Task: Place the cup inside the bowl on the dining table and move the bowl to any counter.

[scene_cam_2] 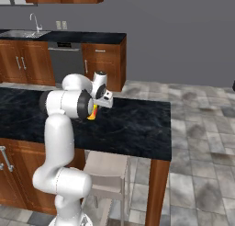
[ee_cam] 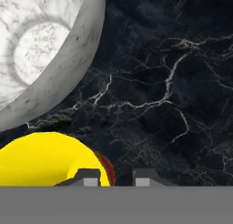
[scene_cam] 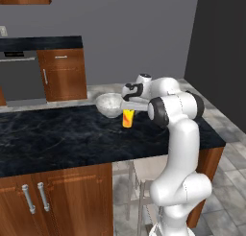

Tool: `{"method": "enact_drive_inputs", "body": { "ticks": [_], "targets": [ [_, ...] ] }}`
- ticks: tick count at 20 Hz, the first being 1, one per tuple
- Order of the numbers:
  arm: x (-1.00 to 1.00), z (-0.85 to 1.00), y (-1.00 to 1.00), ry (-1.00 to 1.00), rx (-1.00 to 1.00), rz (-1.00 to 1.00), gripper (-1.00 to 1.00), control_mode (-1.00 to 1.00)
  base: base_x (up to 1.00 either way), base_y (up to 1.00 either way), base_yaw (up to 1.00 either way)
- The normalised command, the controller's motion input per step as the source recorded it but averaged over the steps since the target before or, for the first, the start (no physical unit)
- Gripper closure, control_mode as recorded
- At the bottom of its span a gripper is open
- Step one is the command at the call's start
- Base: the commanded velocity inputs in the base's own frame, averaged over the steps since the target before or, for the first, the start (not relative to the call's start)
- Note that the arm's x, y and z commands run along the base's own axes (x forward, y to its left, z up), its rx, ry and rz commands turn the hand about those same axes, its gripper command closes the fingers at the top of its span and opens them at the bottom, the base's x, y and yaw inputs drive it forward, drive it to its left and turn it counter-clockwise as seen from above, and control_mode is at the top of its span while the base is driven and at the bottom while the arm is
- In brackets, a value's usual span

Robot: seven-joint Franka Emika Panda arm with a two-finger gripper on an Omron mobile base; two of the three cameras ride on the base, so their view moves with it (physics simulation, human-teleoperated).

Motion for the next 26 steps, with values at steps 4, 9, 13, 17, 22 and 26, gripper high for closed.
{"method": "enact_drive_inputs", "body": {
  "ticks": [4, 9, 13, 17, 22, 26],
  "targets": [
    [0.00, 0.00, 0.00, 0.00, 0.00, 0.00, 1.00, -1.00, 0.00, 0.00, 0.00],
    [0.00, 0.04, 0.00, 0.00, 0.00, 0.00, 1.00, -1.00, 0.00, 0.00, 0.00],
    [-0.08, 0.28, 0.00, -0.01, 0.00, 0.00, 1.00, -1.00, 0.00, 0.00, 0.00],
    [-0.22, 0.37, 0.00, -0.05, 0.00, 0.01, 1.00, -1.00, 0.00, 0.00, 0.00],
    [-0.32, 0.41, 0.00, -0.08, 0.00, 0.02, 1.00, -1.00, 0.00, 0.00, 0.00],
    [-0.29, 0.34, 0.00, -0.09, 0.00, 0.01, 1.00, -1.00, 0.00, 0.00, 0.00]
  ]
}}
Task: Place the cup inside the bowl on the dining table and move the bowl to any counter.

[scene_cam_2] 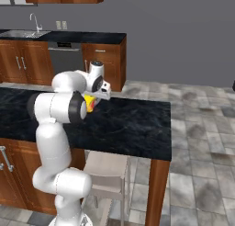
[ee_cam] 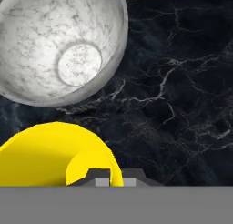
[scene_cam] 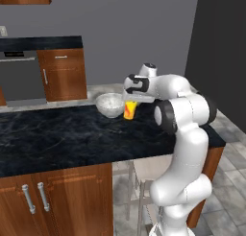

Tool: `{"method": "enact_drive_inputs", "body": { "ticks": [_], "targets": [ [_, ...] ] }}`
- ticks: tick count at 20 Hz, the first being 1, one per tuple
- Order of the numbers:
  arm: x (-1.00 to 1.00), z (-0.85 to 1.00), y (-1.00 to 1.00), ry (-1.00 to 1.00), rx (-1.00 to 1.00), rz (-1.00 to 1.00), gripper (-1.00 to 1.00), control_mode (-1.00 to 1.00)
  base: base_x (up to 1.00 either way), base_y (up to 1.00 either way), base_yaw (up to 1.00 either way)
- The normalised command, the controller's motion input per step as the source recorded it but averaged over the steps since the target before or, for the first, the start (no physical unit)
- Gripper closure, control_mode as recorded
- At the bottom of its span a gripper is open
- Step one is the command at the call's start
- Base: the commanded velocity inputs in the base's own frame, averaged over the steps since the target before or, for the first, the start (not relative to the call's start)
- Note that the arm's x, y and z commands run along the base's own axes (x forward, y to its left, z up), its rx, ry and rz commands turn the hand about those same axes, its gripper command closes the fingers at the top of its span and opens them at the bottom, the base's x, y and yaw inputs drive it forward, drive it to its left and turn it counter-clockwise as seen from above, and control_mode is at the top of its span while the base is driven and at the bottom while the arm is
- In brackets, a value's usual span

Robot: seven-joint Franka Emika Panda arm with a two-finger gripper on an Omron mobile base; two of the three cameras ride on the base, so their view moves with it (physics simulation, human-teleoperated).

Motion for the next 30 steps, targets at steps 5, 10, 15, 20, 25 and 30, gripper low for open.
{"method": "enact_drive_inputs", "body": {
  "ticks": [5, 10, 15, 20, 25, 30],
  "targets": [
    [-0.33, 0.33, 0.00, -0.16, 0.00, 0.03, 1.00, -1.00, 0.00, 0.00, 0.00],
    [-0.16, 0.36, 0.00, -0.17, -0.02, 0.05, 1.00, -1.00, 0.00, 0.00, 0.00],
    [-0.01, 0.29, 0.01, -0.15, -0.06, 0.06, 1.00, -1.00, 0.00, 0.00, 0.00],
    [0.07, 0.20, 0.09, -0.05, -0.07, 0.06, 1.00, -1.00, 0.00, 0.00, 0.00],
    [0.16, 0.20, 0.16, 0.00, -0.06, 0.03, 1.00, -1.00, 0.00, 0.00, 0.00],
    [0.26, 0.07, 0.15, 0.00, 0.00, 0.00, 1.00, -1.00, 0.00, 0.00, 0.00]
  ]
}}
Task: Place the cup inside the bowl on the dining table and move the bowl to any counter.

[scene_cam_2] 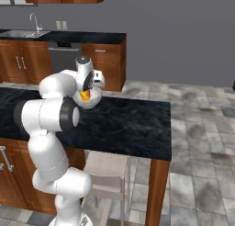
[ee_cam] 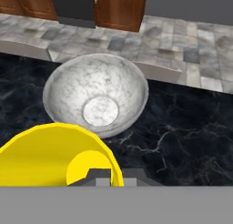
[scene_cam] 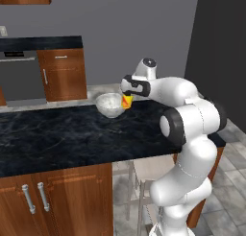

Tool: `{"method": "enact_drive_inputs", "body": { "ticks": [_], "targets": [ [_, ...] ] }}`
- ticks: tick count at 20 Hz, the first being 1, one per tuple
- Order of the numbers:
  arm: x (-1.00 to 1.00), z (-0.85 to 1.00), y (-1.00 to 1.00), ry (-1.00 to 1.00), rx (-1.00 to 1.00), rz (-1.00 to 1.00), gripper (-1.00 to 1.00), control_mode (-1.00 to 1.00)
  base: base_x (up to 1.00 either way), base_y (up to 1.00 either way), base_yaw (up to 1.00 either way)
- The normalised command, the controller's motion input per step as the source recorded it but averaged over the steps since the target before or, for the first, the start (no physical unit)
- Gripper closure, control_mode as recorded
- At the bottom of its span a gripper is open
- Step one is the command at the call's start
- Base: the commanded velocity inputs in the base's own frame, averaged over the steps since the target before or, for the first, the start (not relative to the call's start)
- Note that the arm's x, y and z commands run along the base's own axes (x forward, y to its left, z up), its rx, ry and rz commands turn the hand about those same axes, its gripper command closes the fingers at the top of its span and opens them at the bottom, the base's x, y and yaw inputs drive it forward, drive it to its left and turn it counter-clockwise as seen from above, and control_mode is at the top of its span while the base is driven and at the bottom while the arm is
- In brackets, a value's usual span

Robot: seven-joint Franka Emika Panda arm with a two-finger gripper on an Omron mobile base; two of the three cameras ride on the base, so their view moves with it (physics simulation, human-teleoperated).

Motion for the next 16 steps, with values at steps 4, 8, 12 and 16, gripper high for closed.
{"method": "enact_drive_inputs", "body": {
  "ticks": [4, 8, 12, 16],
  "targets": [
    [0.55, 0.00, 0.22, 0.01, 0.00, 0.00, 1.00, -1.00, 0.00, 0.00, 0.00],
    [0.58, 0.00, 0.23, 0.02, 0.00, 0.00, 1.00, -1.00, 0.00, 0.00, 0.00],
    [0.47, 0.00, 0.21, 0.02, 0.00, 0.00, 1.00, -1.00, 0.00, 0.00, 0.00],
    [0.42, 0.00, 0.16, 0.03, 0.00, 0.00, 1.00, -1.00, 0.00, 0.00, 0.00]
  ]
}}
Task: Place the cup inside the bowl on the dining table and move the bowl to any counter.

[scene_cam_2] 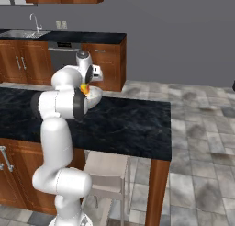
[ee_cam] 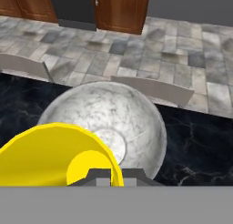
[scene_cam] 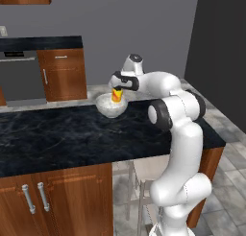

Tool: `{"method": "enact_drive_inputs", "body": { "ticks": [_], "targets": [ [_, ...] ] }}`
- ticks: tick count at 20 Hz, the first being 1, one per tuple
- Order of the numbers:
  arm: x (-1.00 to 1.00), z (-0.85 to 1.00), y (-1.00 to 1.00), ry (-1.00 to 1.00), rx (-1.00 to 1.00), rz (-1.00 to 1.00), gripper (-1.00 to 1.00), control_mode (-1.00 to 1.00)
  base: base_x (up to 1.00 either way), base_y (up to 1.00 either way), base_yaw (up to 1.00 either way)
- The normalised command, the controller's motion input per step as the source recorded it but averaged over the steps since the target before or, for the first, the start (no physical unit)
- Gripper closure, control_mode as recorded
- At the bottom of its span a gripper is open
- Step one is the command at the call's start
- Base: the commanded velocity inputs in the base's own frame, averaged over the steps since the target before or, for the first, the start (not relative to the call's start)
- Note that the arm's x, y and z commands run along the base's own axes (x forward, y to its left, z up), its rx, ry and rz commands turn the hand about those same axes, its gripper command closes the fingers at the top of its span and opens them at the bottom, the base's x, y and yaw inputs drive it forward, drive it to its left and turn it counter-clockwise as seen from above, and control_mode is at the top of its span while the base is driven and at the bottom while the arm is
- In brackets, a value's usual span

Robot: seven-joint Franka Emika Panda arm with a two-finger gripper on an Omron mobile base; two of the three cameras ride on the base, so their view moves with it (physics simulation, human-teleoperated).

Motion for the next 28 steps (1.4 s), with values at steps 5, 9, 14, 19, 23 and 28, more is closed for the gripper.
{"method": "enact_drive_inputs", "body": {
  "ticks": [5, 9, 14, 19, 23, 28],
  "targets": [
    [0.44, -0.02, 0.08, 0.03, 0.00, 0.00, 1.00, -1.00, 0.00, 0.00, 0.00],
    [0.43, -0.08, 0.01, 0.02, 0.00, 0.00, 1.00, -1.00, 0.00, 0.00, 0.00],
    [0.12, -0.16, 0.00, 0.05, 0.00, 0.00, 1.00, -1.00, 0.00, 0.00, 0.00],
    [0.00, -0.24, 0.00, 0.05, 0.00, 0.00, 1.00, -1.00, 0.00, 0.00, 0.00],
    [0.00, -0.14, 0.03, 0.03, 0.00, 0.00, 1.00, -1.00, 0.00, 0.00, 0.00],
    [0.00, -0.10, 0.05, 0.02, 0.00, 0.00, 1.00, -1.00, 0.00, 0.00, 0.00]
  ]
}}
